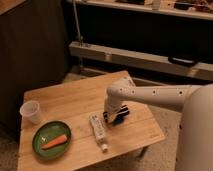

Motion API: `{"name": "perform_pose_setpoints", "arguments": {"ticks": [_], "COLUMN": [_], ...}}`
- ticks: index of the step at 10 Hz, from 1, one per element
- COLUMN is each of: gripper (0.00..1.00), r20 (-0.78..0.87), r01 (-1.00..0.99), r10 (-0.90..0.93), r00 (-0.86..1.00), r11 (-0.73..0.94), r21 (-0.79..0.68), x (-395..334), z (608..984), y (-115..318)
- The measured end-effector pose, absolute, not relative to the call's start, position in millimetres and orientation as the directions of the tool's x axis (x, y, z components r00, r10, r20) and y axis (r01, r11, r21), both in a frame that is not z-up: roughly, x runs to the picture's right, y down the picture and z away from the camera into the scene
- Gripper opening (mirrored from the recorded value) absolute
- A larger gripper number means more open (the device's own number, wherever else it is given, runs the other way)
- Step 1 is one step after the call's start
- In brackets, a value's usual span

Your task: Place the eraser on the white sponge

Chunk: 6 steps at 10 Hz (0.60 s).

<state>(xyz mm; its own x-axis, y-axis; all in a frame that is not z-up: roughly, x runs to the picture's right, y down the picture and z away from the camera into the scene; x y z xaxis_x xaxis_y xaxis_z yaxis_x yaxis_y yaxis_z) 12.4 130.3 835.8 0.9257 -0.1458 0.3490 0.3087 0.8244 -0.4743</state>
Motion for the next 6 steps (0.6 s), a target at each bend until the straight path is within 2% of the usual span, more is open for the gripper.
{"name": "perform_pose_setpoints", "arguments": {"ticks": [1, 3, 4, 6], "gripper": [0.09, 0.31, 0.39, 0.64], "r20": [0.359, 0.38, 0.384, 0.405], "r01": [0.31, 0.315, 0.318, 0.32], "r10": [-0.139, -0.125, -0.124, -0.112], "r00": [0.923, 0.916, 0.915, 0.907], "r11": [0.821, 0.812, 0.808, 0.809], "r21": [-0.479, -0.491, -0.496, -0.493], "x": [11.3, 7.3, 5.8, 4.6], "z": [838.2, 844.4, 845.5, 845.5], "y": [130.6, 135.0, 136.5, 137.1]}}
